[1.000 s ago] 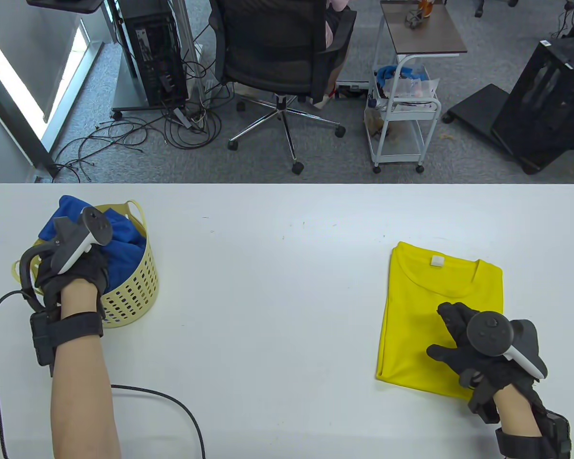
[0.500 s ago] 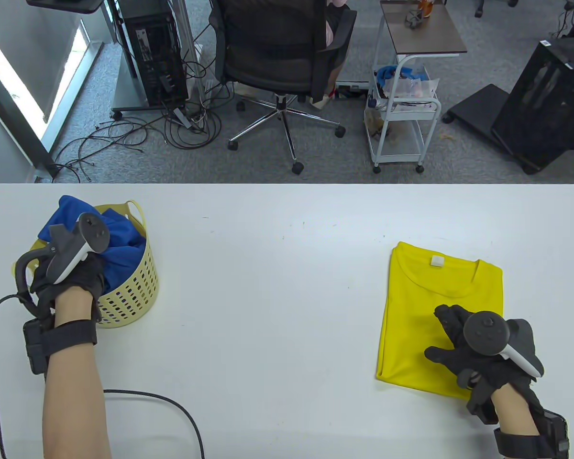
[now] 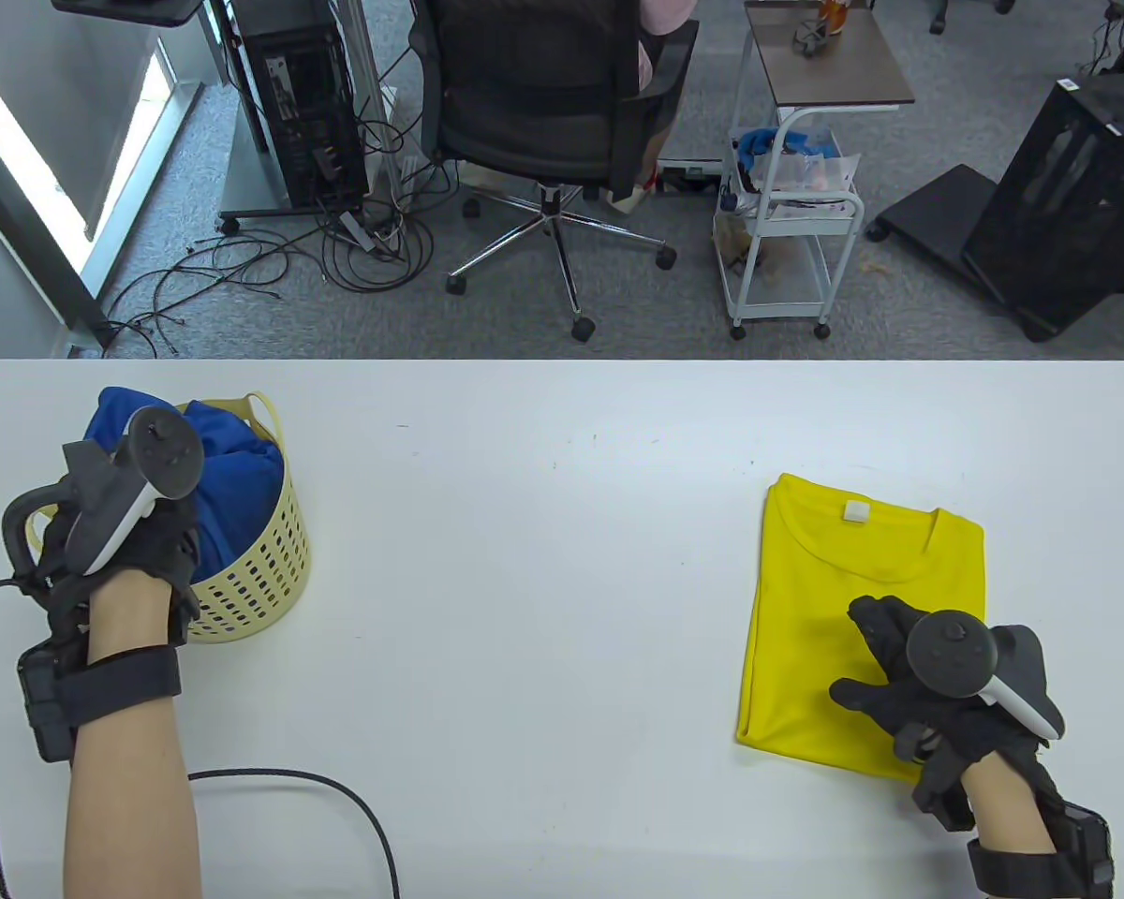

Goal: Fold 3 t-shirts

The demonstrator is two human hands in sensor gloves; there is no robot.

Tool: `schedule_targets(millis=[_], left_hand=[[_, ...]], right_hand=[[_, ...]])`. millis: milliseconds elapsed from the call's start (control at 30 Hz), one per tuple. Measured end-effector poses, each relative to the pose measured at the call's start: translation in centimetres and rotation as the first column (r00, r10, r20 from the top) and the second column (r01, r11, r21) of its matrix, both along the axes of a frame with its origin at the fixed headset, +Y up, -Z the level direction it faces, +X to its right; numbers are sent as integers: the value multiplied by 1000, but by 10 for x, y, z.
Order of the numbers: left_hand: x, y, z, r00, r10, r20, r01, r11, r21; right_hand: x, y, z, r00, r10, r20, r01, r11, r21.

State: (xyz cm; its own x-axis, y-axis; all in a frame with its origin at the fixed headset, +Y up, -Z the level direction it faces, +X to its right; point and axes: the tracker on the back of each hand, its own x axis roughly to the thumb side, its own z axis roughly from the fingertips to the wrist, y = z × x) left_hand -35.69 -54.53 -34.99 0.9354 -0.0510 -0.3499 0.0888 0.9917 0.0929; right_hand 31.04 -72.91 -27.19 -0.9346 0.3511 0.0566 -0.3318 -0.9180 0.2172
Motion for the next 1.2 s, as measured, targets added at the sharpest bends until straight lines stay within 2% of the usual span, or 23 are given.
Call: schedule_targets(millis=[467, 800, 1067, 1200], left_hand=[[54, 86, 28, 995, -46, 83, 29, 981, 191], [101, 160, 58, 987, -44, 154, -11, 941, 338], [155, 198, 86, 963, -63, 261, -52, 910, 411], [186, 208, 99, 937, -29, 347, -124, 903, 412]], right_hand=[[4, 1, 0, 1000, -27, 12, 27, 1000, 14], [6, 2, 0, 999, -44, 10, 44, 999, 23], [7, 3, 0, 998, -58, 10, 58, 998, 30], [7, 3, 0, 998, -59, 11, 59, 998, 27]])
